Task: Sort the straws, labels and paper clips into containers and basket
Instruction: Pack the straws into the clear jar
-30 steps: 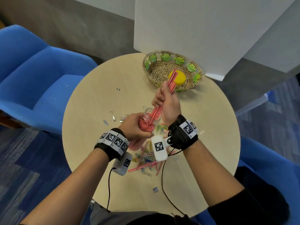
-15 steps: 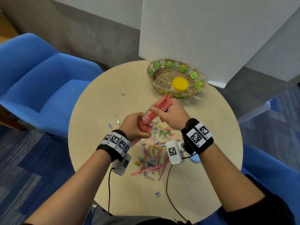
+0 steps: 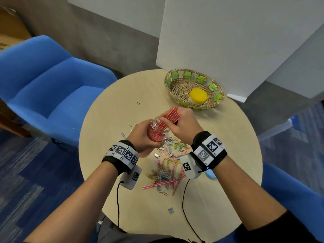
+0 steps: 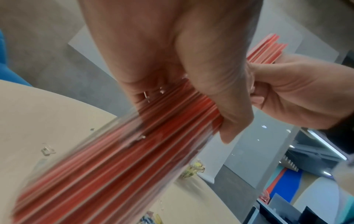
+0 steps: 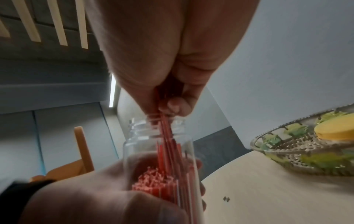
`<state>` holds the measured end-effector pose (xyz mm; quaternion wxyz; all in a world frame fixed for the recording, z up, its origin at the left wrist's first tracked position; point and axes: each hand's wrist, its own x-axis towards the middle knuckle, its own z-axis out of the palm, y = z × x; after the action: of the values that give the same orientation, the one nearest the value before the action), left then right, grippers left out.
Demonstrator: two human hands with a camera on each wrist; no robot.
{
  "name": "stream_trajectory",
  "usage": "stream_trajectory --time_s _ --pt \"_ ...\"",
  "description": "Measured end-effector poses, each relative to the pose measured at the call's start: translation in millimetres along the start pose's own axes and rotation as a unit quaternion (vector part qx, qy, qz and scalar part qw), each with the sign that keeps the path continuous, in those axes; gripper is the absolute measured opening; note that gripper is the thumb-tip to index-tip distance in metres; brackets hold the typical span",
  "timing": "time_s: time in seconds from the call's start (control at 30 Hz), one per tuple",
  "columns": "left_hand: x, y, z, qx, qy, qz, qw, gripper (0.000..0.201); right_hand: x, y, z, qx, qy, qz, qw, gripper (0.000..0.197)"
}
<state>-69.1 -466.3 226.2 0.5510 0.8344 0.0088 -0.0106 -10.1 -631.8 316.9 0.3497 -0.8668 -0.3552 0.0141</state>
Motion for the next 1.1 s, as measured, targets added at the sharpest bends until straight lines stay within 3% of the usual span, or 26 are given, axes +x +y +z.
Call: stream_trajectory --time_s 0.07,0.17,0.27,0.33,0.43,0.63,0.73,0.93,1.03,1.1 --pt "-2.0 -0.3 -4.8 0.001 -0.010 0.005 1.000 0.062 -2.9 -2.2 2.8 0.014 -0.035 -0.012 0.999 0.013" --pt "-7.8 1.1 -8.2 0.040 -0.033 0.010 0.999 0.060 -2.7 -6.3 -1.0 0.056 -0.115 0.041 0.991 0.009" --pt "-11.3 2.0 -6.4 0.036 -0.003 0.011 0.999 0.064 -2.3 -8.6 4.8 0.016 -0.064 0.070 0.995 0.008" --pt "-11.9 1.1 -6.2 0.032 0.006 0.015 0.999 0.066 -2.6 -14.4 8.6 -0.026 -0.065 0.077 0.995 0.026" --pt "-12.3 -2.4 -7.7 0.034 -0.001 0.005 0.999 0.068 -1.4 -17.0 -3.5 0.020 -0.076 0.098 0.992 0.014" --pt "-10.9 -11.9 -6.1 0.078 0.003 -0.001 0.997 0.063 -1.0 -9.2 -9.4 0.069 -0.015 0.102 0.992 0.007" --pt "-8.3 -13.0 -2.0 0.090 -0.012 0.009 0.996 0.062 -5.1 -7.2 6.0 0.009 -0.049 0.099 0.994 0.008" --pt "-4.4 -17.0 -9.0 0.056 -0.008 0.003 0.998 0.069 -1.6 0.7 5.6 0.095 -0.040 0.162 0.981 0.013" --pt "2.2 -15.9 -17.2 0.059 -0.005 0.003 0.998 0.064 0.2 -4.3 -3.1 0.146 -0.017 0.142 0.979 0.012" --pt "7.6 -14.6 -20.2 0.047 -0.009 0.007 0.999 0.059 0.0 -6.1 2.6 0.117 -0.011 0.113 0.987 0.011"
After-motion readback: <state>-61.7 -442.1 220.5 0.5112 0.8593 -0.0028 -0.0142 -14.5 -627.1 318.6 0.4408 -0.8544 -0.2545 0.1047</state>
